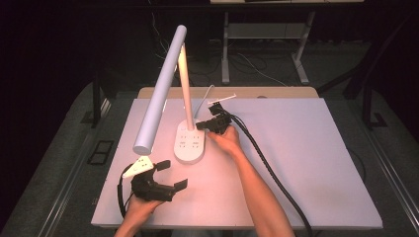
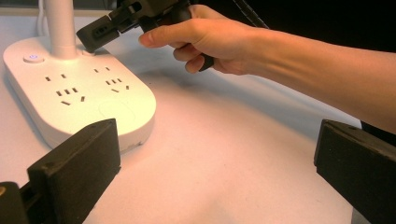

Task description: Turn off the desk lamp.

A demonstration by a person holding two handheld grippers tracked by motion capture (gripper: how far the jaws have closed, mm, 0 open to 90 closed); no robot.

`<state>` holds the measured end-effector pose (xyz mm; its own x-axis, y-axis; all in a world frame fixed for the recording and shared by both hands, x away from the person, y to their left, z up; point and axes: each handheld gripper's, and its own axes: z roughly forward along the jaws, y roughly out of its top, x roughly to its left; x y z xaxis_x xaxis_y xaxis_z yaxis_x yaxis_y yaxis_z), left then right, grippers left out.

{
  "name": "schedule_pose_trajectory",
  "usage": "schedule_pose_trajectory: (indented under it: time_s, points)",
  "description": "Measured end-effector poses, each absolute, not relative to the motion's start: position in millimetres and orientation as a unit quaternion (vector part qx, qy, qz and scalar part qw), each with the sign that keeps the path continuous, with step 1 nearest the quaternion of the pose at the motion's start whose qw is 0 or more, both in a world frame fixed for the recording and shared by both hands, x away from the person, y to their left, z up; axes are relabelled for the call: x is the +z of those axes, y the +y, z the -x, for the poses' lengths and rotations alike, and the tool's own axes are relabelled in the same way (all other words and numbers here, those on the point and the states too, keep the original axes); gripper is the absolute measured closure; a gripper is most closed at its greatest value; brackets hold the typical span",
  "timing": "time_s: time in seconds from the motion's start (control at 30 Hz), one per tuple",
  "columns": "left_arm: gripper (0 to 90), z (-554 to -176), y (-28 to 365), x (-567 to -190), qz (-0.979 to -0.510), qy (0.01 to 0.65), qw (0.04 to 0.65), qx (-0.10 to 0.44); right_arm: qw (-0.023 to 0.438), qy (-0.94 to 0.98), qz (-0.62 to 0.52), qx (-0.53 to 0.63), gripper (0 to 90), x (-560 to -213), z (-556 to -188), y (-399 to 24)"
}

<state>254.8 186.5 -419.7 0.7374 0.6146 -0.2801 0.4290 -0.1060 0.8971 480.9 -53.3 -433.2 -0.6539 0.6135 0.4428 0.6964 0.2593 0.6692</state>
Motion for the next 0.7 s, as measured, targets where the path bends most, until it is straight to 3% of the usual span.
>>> schedule_pose_trajectory:
  time_s: [0.7]
  points:
    - [0.0, -254.3, 186.1, -419.6, -0.740, 0.353, 0.567, 0.084, 0.045, -0.797, 0.412, -0.439, 90.0, -432.6, -480.6, -51.0]
